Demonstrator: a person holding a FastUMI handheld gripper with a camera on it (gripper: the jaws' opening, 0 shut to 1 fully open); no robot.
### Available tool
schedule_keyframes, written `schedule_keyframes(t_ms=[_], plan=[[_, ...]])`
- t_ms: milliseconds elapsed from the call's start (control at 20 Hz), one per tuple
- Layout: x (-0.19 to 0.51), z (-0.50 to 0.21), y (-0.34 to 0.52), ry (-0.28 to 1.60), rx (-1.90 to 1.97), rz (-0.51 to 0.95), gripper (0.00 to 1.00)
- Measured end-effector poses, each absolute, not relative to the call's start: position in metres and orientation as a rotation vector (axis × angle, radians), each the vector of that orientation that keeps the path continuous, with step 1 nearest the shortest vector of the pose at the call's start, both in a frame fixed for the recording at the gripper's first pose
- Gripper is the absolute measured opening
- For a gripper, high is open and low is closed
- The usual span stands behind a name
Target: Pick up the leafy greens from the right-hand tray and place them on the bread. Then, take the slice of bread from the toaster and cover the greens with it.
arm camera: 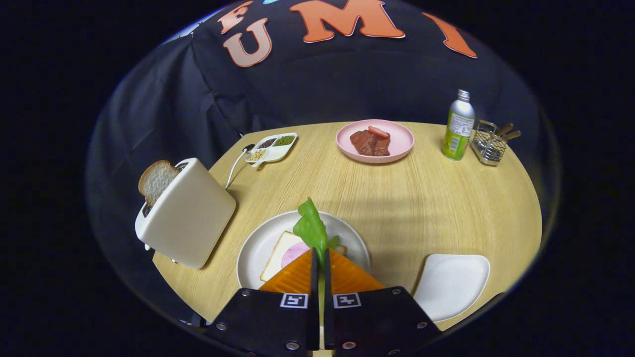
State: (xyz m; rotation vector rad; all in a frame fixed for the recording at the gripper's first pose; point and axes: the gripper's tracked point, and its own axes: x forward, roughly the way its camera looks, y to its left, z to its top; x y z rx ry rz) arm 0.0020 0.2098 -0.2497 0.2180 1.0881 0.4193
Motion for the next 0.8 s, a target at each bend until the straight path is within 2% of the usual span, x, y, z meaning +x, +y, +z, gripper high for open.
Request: schedule_keyframes(t_ms=[150,350,600,700,800], plan=[[0.002,-0.259,0.235,1.111,0.205,0.442,0.04],[0.002,-0.258,0.254,1.095,0.133,0.484,0.14],[0.011,-0.227,0.272,1.007,0.086,0.526,0.39],[0.009,-0.209,0.281,0.982,0.081,0.554,0.59],[0.009,-0.191,0.289,0.969,0.077,0.57,0.72]])
